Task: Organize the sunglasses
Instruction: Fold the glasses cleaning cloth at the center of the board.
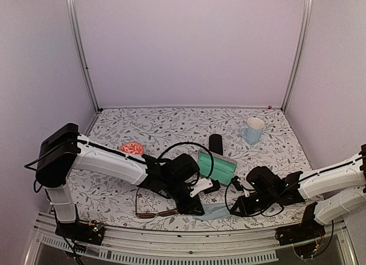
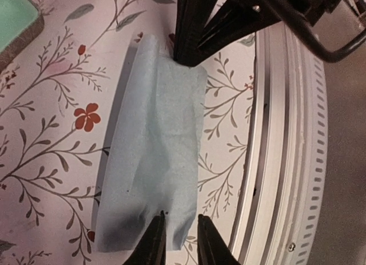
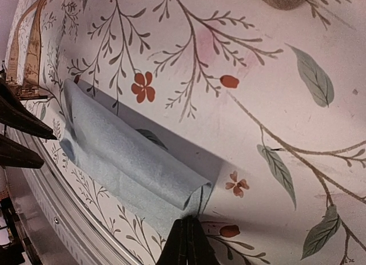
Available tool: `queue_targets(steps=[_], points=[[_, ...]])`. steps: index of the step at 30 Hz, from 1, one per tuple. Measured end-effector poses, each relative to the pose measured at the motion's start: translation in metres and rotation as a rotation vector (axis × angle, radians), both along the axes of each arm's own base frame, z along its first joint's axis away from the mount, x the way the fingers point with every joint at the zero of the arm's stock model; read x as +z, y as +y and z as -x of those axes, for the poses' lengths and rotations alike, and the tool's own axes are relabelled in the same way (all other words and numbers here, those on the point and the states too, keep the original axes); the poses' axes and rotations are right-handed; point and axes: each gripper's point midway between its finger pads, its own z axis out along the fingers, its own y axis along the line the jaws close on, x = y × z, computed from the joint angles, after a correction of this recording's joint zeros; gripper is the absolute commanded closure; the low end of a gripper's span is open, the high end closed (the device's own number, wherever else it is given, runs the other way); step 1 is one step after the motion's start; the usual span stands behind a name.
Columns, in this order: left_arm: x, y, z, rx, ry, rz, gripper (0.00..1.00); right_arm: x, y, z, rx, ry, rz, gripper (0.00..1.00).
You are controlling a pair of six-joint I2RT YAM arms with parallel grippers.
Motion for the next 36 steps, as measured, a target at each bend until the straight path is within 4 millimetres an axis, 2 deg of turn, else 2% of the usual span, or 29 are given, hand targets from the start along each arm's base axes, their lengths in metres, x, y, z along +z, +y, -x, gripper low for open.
queue_targets(steps=[5, 16, 24, 36], points=[[0.005, -0.005, -0.004, 0.008, -0.017, 0.012, 0.79, 0.001, -0.002, 0.001, -0.003, 0.002, 0.006, 0.99], [-0.002, -0.005, -0.011, 0.029, -0.043, -0.009, 0.79, 0.004, -0.001, 0.003, -0.003, 0.000, -0.003, 1.00], [-0.002, -0.005, -0.013, 0.036, -0.050, -0.012, 0.79, 0.005, -0.003, 0.000, -0.028, -0.007, 0.006, 0.83], [-0.003, -0.005, -0.015, 0.043, -0.059, -0.016, 0.79, 0.006, -0.002, -0.006, -0.055, -0.015, 0.022, 0.83]])
